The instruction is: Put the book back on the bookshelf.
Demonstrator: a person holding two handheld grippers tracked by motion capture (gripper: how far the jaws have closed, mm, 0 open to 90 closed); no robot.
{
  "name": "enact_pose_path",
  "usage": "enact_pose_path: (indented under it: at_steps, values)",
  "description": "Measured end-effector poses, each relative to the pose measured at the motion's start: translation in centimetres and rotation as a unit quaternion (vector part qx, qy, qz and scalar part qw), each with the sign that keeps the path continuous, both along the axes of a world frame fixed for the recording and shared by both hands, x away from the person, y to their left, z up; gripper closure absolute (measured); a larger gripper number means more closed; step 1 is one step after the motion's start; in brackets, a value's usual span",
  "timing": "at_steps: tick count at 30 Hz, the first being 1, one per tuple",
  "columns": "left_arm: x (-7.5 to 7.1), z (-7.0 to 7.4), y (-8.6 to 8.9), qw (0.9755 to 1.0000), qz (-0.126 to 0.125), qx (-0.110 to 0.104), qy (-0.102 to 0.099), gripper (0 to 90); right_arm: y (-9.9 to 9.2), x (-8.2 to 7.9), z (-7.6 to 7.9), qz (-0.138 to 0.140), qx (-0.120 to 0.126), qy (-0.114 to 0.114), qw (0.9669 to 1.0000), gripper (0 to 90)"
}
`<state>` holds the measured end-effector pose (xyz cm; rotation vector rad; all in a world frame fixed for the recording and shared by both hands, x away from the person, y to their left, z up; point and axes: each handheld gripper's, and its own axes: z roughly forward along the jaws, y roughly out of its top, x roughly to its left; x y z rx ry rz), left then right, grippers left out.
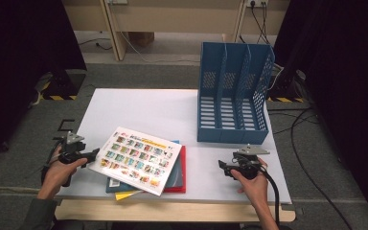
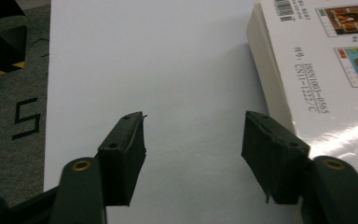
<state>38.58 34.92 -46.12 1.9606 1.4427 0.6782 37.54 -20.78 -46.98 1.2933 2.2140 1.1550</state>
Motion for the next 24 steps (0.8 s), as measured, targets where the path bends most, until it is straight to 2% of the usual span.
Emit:
enact_pose_path:
  at_steps: [2,8,10,17,20,21,23,24]
  values:
    - [-0.3,0.2,-0.3,0.9999,-0.002,0.016,0.001,45.9,0.3,-0.1,0.1,0.004,0.018,0.006,0.9998,27.0]
    - [-1.4,0.5,-1.3,0.9996,-0.016,0.018,0.011,47.9,0.8,-0.1,0.2,0.015,0.051,0.015,0.9985,27.1]
    - [-1.9,0.7,-1.8,0.9993,-0.024,0.025,0.010,47.3,0.9,-0.2,0.2,0.015,0.063,0.022,0.9977,27.0]
    - [-3.4,1.1,-4.0,0.9972,-0.055,0.049,0.005,46.3,1.6,-0.4,0.0,0.034,0.073,0.034,0.9962,21.4]
    - [-3.9,1.3,-5.0,0.9954,-0.072,0.062,0.006,42.5,2.1,-0.5,-0.1,0.050,0.090,0.039,0.9939,17.1]
    - [-4.2,1.3,-5.4,0.9947,-0.076,0.069,0.000,42.2,2.3,-0.5,-0.1,0.055,0.100,0.043,0.9925,15.6]
    - [-4.5,1.6,-5.8,0.9933,-0.076,0.086,-0.010,43.0,2.6,-0.6,-0.1,0.068,0.116,0.045,0.9898,15.8]
    - [-4.5,1.7,-5.9,0.9934,-0.075,0.086,-0.009,42.5,2.9,-0.7,-0.1,0.070,0.127,0.049,0.9882,15.9]
